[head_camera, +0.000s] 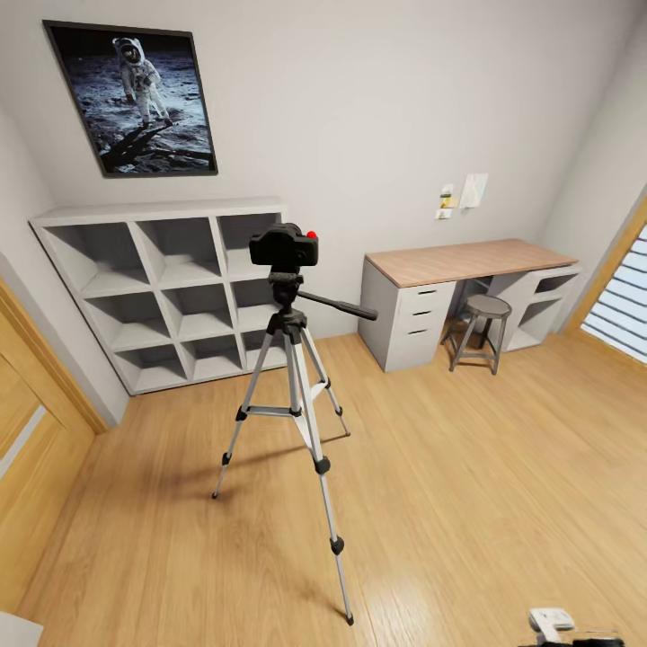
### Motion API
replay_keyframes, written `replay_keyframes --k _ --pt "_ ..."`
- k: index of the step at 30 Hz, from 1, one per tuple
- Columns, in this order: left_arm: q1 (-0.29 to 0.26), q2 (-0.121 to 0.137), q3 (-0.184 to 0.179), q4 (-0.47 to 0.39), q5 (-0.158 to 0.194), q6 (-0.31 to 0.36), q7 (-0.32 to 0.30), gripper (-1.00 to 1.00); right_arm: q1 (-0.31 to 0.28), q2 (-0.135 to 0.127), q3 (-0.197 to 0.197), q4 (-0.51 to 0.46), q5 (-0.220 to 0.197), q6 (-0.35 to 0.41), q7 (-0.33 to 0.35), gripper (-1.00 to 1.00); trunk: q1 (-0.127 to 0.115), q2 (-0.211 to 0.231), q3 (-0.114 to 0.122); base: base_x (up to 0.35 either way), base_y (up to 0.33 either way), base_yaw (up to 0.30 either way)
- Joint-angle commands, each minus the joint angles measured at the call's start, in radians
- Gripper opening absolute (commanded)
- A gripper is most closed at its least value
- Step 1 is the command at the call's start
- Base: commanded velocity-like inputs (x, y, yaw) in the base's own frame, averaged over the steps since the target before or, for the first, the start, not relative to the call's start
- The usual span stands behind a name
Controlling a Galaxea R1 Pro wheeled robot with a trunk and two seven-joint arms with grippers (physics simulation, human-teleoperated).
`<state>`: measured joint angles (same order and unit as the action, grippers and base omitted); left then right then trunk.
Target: Attach the digital camera to the camera tripod in the bedroom.
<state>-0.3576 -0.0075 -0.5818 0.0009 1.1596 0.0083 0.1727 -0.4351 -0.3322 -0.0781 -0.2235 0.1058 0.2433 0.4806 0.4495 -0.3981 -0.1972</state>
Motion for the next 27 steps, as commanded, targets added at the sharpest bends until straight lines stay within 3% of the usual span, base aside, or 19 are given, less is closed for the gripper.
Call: replay_keyframes --k 1,3,5,6,9,11,12,13,15,20,27 --pt "0.001 0.000 -0.009 0.000 0.007 0.001 0.004 1.00 -0.001 -0.001 -0.011 0.031 0.010 -0.016 -0.007 1.00 0.001 -0.002 -0.002 0.000 0.000 0.000" --pt "0.003 0.000 -0.009 0.000 0.007 0.001 0.004 1.00 -0.001 -0.002 -0.013 0.127 0.010 -0.081 -0.058 1.00 0.001 -0.002 -0.002 0.000 0.000 0.000" --pt "0.005 0.000 -0.009 -0.001 0.008 0.001 0.004 1.00 0.020 0.005 -0.015 0.216 0.010 -0.171 -0.169 1.00 0.001 -0.002 -0.002 0.000 0.000 0.000" --pt "0.006 0.000 -0.009 -0.001 0.008 0.001 0.004 1.00 0.031 0.006 -0.015 0.225 0.009 -0.184 -0.192 1.00 0.001 -0.002 -0.002 0.000 0.000 0.000" --pt "0.006 0.000 -0.009 -0.001 0.008 0.000 0.004 1.00 0.137 0.018 -0.020 0.250 0.004 -0.233 -0.294 1.00 0.001 -0.002 -0.002 0.000 0.000 0.000" --pt "0.006 0.000 -0.009 -0.001 0.008 0.000 0.004 1.00 0.189 0.040 -0.021 0.254 0.006 -0.254 -0.312 1.00 0.001 -0.002 -0.002 0.000 0.000 0.000" --pt "0.006 0.000 -0.009 -0.001 0.008 0.000 0.004 1.00 0.241 0.079 -0.021 0.255 0.007 -0.287 -0.325 1.00 0.001 -0.002 -0.002 0.000 0.000 0.000" --pt "0.006 0.000 -0.009 -0.001 0.008 -0.001 0.004 1.00 0.265 0.101 -0.021 0.256 0.008 -0.304 -0.330 1.00 0.001 -0.002 -0.002 0.000 0.000 0.000" --pt "0.006 0.000 -0.009 -0.001 0.008 0.000 0.004 1.00 0.292 0.127 -0.020 0.257 0.009 -0.321 -0.338 1.00 0.001 -0.002 -0.002 0.000 0.000 0.000" --pt "0.006 0.000 -0.009 -0.001 0.008 0.000 0.004 1.00 0.306 0.135 -0.016 0.256 0.010 -0.328 -0.343 1.00 0.001 -0.002 -0.002 0.000 0.000 0.000" --pt "0.006 0.000 -0.009 -0.001 0.008 0.000 0.004 1.00 0.310 0.140 -0.014 0.257 0.071 -0.331 -0.347 1.00 0.001 -0.002 -0.002 0.000 0.000 0.000"
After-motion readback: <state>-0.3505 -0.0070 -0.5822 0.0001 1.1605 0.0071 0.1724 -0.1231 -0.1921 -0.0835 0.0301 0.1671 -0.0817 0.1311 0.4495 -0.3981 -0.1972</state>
